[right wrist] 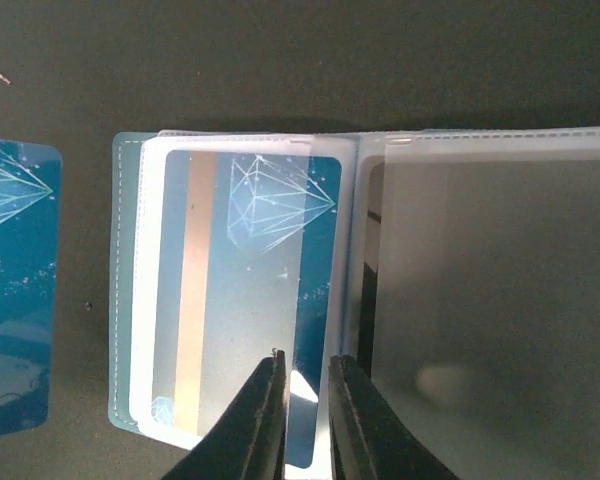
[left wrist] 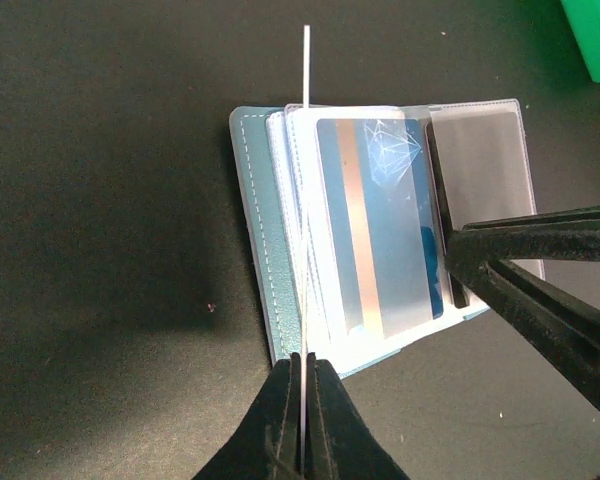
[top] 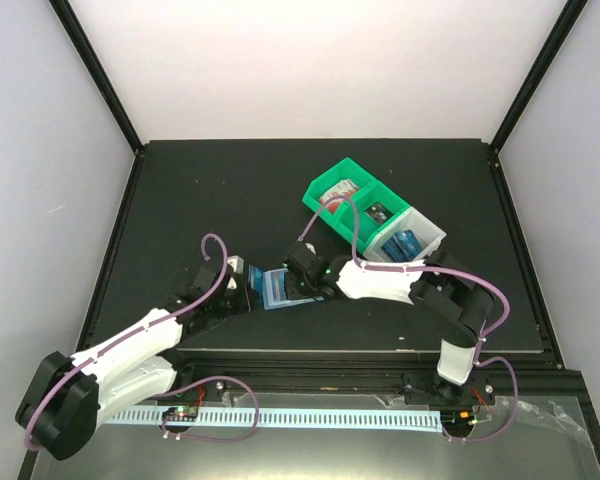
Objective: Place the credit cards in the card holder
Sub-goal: Insert the credit card into the card holder, then turn over the card slot in the card holder.
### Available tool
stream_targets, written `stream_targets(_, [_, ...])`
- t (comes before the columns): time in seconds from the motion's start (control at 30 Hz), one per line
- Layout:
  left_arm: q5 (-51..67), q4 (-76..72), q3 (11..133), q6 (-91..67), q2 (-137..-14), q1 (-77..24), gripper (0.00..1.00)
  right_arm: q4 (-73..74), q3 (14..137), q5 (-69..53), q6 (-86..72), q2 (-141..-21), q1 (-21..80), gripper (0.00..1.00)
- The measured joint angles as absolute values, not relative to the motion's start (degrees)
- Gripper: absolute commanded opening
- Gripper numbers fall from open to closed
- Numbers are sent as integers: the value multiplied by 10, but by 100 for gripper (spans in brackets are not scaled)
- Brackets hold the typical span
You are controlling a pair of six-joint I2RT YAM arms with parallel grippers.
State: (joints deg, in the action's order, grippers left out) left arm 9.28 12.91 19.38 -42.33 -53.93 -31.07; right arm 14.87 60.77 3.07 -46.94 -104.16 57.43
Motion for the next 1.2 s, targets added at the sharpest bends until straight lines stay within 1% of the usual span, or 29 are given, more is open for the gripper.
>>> stream_targets(0.17, [93, 129, 194, -423, -540, -311, 2, 176, 626, 43, -457, -1042, 580, 5])
stream_targets(0.3, [96, 126, 194, -423, -544, -311, 2, 185, 635, 41, -450, -1050, 582, 1])
stream_targets(0.83, [105, 120, 194, -424, -556, -311, 2, 194, 634, 40, -453, -1070, 582, 1])
stream_targets(1.2, [112, 120, 184, -426, -541, -311, 2, 187, 631, 39, -462, -1071, 582, 1])
